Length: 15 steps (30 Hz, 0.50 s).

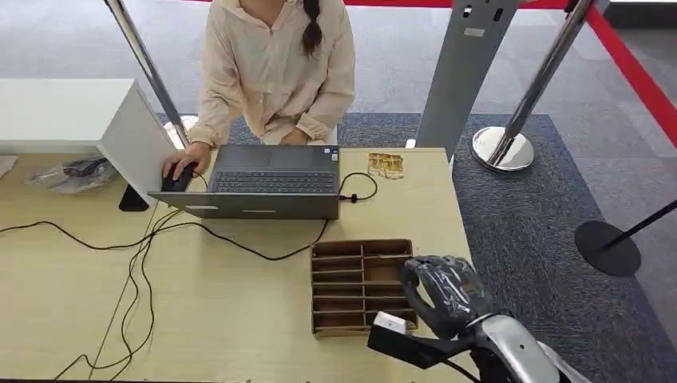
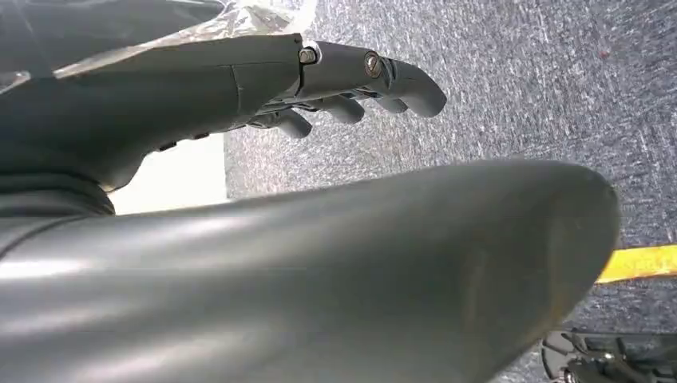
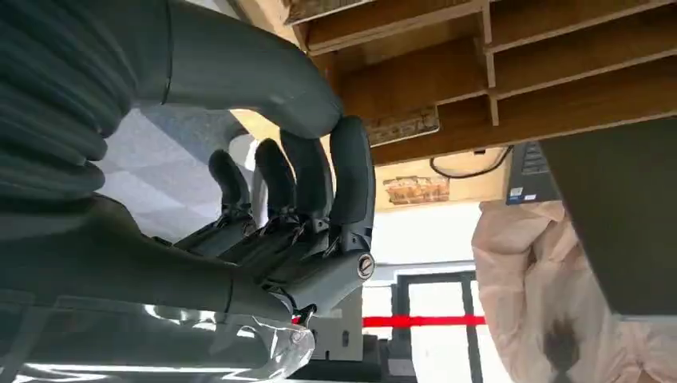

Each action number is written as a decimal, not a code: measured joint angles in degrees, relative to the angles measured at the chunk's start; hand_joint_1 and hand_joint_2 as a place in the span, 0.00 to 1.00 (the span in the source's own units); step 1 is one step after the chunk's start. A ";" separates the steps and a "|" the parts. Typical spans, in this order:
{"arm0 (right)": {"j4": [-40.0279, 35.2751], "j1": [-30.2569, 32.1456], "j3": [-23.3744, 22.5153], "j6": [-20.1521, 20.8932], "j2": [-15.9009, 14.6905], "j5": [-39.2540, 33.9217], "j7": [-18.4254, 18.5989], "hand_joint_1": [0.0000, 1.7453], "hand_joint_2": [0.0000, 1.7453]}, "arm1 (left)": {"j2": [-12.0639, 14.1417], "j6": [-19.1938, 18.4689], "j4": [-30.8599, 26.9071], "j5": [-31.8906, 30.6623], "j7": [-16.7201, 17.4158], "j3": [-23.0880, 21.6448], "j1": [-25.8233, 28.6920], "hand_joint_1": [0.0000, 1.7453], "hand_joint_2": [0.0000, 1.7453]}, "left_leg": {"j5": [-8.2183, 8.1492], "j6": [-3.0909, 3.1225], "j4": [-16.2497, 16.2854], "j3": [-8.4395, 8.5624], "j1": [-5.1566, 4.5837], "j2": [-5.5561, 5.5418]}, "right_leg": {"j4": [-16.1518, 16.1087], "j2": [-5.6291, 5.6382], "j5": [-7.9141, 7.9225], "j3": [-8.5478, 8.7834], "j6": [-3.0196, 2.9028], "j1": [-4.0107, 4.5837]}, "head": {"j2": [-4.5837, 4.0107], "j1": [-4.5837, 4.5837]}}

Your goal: Pass the card to the sensor for recognition and then transmit it.

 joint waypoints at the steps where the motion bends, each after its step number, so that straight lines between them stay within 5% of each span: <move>1: 0.11 -0.03 0.15 0.15 0.00 -0.07 -0.09 0.73 1.00 | 0.00 0.00 0.00 -0.02 0.02 0.00 0.00 0.00 0.00 | 0.00 0.00 0.00 0.00 0.00 0.00 | 0.00 0.00 0.00 0.00 0.00 0.00 | 0.00 0.00; 5: 0.48 -0.31 0.55 0.46 0.00 -0.37 -0.33 0.64 1.00 | 0.09 -0.02 0.00 -0.09 0.02 0.00 -0.01 0.00 0.00 | 0.00 0.00 0.00 0.00 0.00 0.00 | 0.00 0.00 0.00 0.00 0.00 0.00 | 0.00 0.00; 15: 1.90 -0.54 2.21 -0.57 0.42 -0.28 -0.52 0.66 1.00 | 0.31 0.04 0.00 -0.09 0.15 0.00 -0.06 0.00 0.00 | 0.00 0.00 -0.01 -0.01 0.00 0.00 | 0.00 0.00 -0.02 -0.01 -0.02 0.00 | 0.00 0.02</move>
